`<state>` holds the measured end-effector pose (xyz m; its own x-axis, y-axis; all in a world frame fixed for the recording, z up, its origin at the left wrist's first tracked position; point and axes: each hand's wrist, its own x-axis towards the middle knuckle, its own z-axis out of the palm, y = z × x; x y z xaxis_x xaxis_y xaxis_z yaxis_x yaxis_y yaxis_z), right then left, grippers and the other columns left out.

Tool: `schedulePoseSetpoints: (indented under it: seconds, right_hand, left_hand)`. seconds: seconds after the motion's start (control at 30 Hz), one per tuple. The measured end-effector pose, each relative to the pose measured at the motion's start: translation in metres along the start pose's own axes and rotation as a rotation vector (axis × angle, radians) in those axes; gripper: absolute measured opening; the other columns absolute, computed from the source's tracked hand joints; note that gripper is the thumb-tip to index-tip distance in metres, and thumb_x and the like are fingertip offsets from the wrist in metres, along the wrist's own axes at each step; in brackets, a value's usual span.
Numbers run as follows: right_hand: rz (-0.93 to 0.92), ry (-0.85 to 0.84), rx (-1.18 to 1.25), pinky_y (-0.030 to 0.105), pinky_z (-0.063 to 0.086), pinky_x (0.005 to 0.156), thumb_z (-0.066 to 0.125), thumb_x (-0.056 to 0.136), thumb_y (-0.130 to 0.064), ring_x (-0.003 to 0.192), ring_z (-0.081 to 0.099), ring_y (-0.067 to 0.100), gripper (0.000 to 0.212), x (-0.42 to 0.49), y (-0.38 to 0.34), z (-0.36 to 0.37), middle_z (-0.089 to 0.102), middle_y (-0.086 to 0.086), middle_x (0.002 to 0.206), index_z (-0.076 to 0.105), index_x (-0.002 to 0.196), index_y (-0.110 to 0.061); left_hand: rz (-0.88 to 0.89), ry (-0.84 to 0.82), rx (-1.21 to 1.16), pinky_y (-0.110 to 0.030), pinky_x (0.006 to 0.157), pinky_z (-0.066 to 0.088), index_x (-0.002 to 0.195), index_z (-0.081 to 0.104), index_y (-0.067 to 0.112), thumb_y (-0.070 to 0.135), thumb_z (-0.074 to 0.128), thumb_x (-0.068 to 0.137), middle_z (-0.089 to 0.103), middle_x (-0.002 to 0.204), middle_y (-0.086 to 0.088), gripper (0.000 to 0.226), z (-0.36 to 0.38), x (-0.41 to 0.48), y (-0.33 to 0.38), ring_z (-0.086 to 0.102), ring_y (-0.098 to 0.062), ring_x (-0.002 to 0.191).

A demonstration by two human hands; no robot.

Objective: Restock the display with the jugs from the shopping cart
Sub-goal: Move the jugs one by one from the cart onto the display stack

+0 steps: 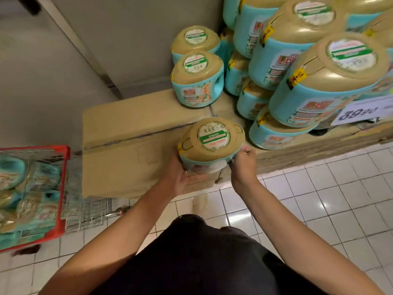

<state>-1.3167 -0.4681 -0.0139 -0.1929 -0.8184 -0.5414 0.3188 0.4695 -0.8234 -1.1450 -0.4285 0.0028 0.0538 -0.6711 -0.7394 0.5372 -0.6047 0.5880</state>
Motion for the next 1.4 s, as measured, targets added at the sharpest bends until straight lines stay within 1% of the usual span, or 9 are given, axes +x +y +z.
schedulePoseSetpoints:
  seconds: [0.1,0.23,0.4,0.57,0.77,0.97,1.07,1.3,1.4]
  right_hand:
    - [0.005,0.039,0.001,0.038,0.05,0.07,0.052,0.1,-0.005,0.088,0.057,0.022,0.014,0.027,-0.009,0.021,0.057,0.008,0.096,0.049,0.111,-0.013]
    - [0.043,0.099,0.012,0.058,0.05,0.109,0.054,0.103,-0.014,0.113,0.065,0.03,0.014,0.058,-0.015,0.041,0.065,0.015,0.119,0.053,0.117,-0.017]
    - [-0.02,0.039,0.069,0.062,0.04,0.118,0.056,0.098,-0.026,0.133,0.059,0.037,0.037,0.08,-0.026,0.063,0.064,0.023,0.137,0.066,0.128,-0.008]
    - [-0.029,0.065,0.115,0.062,0.039,0.12,0.053,0.099,-0.044,0.131,0.06,0.032,0.038,0.086,-0.023,0.074,0.067,0.02,0.133,0.072,0.12,-0.018]
    - [-0.032,0.158,0.088,0.065,0.036,0.12,0.058,0.093,-0.045,0.133,0.057,0.039,0.033,0.097,-0.027,0.073,0.065,0.021,0.132,0.069,0.115,-0.023]
    - [-0.05,0.164,0.101,0.057,0.04,0.12,0.049,0.103,-0.039,0.127,0.06,0.027,0.048,0.087,-0.021,0.073,0.065,0.012,0.13,0.056,0.136,-0.005]
    - [-0.019,0.162,0.143,0.04,0.053,0.108,0.045,0.108,-0.04,0.129,0.063,0.015,0.043,0.08,-0.013,0.069,0.067,0.003,0.138,0.053,0.143,-0.017]
    - [0.037,0.154,0.156,0.032,0.051,0.099,0.051,0.094,-0.049,0.127,0.06,0.01,0.049,0.062,-0.005,0.055,0.063,-0.003,0.131,0.055,0.133,-0.021]
    - [0.025,0.108,0.149,0.034,0.051,0.096,0.053,0.094,-0.043,0.102,0.061,0.008,0.028,0.053,-0.005,0.046,0.06,-0.006,0.107,0.057,0.115,-0.025]
  left_hand:
    - [0.003,0.008,0.028,-0.066,0.102,0.051,0.14,0.059,0.03,0.055,0.03,0.11,0.06,0.143,-0.006,0.048,0.009,0.027,0.028,0.058,-0.035,0.13]
    - [-0.03,0.035,0.11,-0.045,0.08,0.059,0.12,0.063,0.037,0.061,0.03,0.108,0.062,0.133,0.002,0.042,0.022,0.058,0.059,0.062,-0.025,0.116]
    - [-0.055,0.104,0.127,-0.041,0.077,0.059,0.134,0.059,0.033,0.056,0.028,0.11,0.062,0.139,0.004,0.045,0.033,0.092,0.085,0.063,-0.024,0.12]
    - [-0.058,0.168,0.174,-0.036,0.062,0.061,0.106,0.064,0.038,0.058,0.031,0.108,0.067,0.109,0.016,0.038,0.052,0.11,0.105,0.066,-0.012,0.094]
    - [-0.049,0.194,0.175,-0.029,0.047,0.058,0.101,0.066,0.04,0.056,0.036,0.107,0.067,0.099,0.023,0.035,0.057,0.116,0.104,0.065,-0.005,0.093]
    - [0.012,0.218,0.156,-0.034,0.067,0.064,0.133,0.064,0.035,0.057,0.038,0.107,0.071,0.114,0.014,0.043,0.052,0.119,0.099,0.067,-0.015,0.111]
    - [0.054,0.205,0.146,-0.031,0.061,0.064,0.14,0.06,0.035,0.058,0.039,0.106,0.068,0.131,0.009,0.046,0.052,0.115,0.098,0.064,-0.017,0.119]
    - [0.098,0.181,0.146,-0.034,0.074,0.061,0.147,0.056,0.032,0.057,0.039,0.106,0.061,0.142,0.005,0.051,0.044,0.107,0.088,0.061,-0.016,0.121]
    - [0.116,0.169,0.178,-0.036,0.076,0.059,0.143,0.056,0.023,0.057,0.037,0.107,0.061,0.14,0.0,0.053,0.034,0.101,0.079,0.061,-0.018,0.125]
